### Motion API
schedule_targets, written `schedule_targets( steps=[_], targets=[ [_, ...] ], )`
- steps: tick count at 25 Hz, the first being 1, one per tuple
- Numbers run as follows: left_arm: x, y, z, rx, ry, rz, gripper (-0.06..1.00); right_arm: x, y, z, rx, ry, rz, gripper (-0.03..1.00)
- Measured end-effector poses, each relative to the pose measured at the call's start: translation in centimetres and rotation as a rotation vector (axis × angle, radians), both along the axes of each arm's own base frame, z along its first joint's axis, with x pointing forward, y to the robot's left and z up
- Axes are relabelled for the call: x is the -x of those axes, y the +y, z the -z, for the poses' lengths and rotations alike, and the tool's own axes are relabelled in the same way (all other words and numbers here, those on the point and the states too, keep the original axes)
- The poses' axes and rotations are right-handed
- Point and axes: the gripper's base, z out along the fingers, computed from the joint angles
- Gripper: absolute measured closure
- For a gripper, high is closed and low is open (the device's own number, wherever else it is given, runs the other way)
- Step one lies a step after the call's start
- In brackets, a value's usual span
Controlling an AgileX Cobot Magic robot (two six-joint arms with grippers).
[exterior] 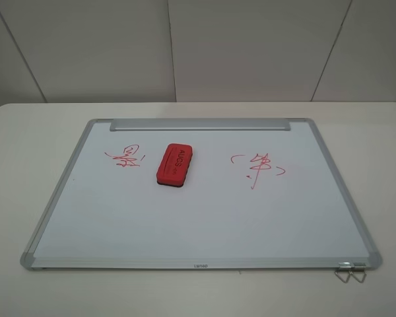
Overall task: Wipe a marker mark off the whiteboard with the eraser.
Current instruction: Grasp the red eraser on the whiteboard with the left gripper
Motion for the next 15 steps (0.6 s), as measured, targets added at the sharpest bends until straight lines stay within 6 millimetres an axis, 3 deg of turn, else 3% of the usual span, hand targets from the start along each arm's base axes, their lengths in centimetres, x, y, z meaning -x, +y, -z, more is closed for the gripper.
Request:
schedule_targets(
  steps=[15],
  targets=[
    [0.00,0.00,0.00,0.000,0.000,0.000,0.29,0.00,0.00,0.00,0.000,0.000,0.000,0.27]
  ],
)
